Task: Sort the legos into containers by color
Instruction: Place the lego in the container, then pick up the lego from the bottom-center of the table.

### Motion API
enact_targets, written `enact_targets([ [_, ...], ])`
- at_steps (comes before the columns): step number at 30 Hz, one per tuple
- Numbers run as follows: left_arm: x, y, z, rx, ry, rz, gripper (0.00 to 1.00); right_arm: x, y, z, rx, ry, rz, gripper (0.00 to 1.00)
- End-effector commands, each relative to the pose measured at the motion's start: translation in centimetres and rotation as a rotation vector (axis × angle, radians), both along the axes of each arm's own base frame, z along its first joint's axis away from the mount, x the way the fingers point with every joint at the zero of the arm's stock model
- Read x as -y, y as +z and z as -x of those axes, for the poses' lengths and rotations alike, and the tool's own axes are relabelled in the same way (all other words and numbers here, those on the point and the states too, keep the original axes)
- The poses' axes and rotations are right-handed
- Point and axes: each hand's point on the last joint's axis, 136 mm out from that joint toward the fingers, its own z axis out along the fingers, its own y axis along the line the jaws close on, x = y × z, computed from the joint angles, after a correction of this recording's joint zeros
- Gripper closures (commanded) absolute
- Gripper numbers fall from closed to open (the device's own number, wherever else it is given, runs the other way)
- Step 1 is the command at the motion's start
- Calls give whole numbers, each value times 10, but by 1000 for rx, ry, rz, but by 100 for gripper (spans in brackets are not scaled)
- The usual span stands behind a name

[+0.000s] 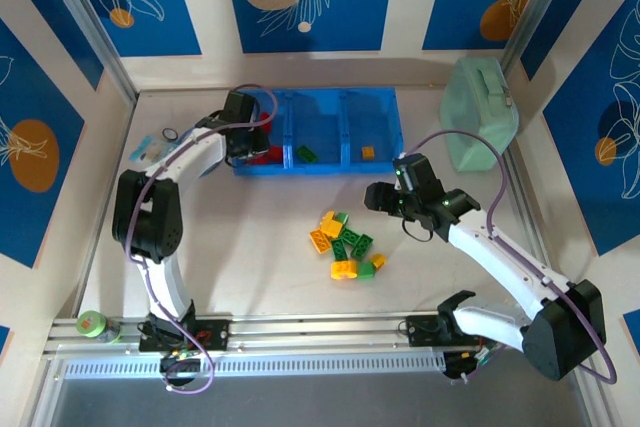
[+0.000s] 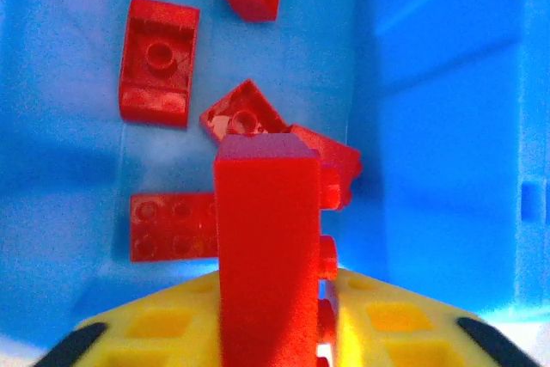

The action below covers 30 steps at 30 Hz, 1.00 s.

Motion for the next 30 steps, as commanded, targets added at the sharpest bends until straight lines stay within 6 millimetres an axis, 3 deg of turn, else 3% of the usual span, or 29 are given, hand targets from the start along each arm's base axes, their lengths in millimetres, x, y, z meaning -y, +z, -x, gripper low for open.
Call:
enact_targets([
  [1, -5, 9, -13, 14, 1, -21, 59, -1, 0, 7, -12, 18, -1, 34],
  [3, -2, 14, -17, 22, -5, -12, 31, -1, 1, 7, -14, 20, -3, 34],
  [5, -3, 22, -18, 44, 4, -17, 23, -1, 0, 8, -15, 18, -5, 34],
  [10, 1, 44, -5, 117, -10, -7, 22, -5, -3, 12, -22, 42, 0, 34],
  [16, 16, 55, 35, 188, -79, 9, 23, -37, -10, 31, -46, 218, -5, 33],
  [21, 23, 40, 77, 196, -119, 21, 23, -72, -26, 67, -123, 424, 54, 33],
  [25, 22, 28, 103, 182, -124, 30, 24, -79, -45, 96, -201, 508, 146, 32],
  [30, 29, 20, 127, 175, -144, 28, 24, -79, -67, 120, -303, 492, 210, 27],
])
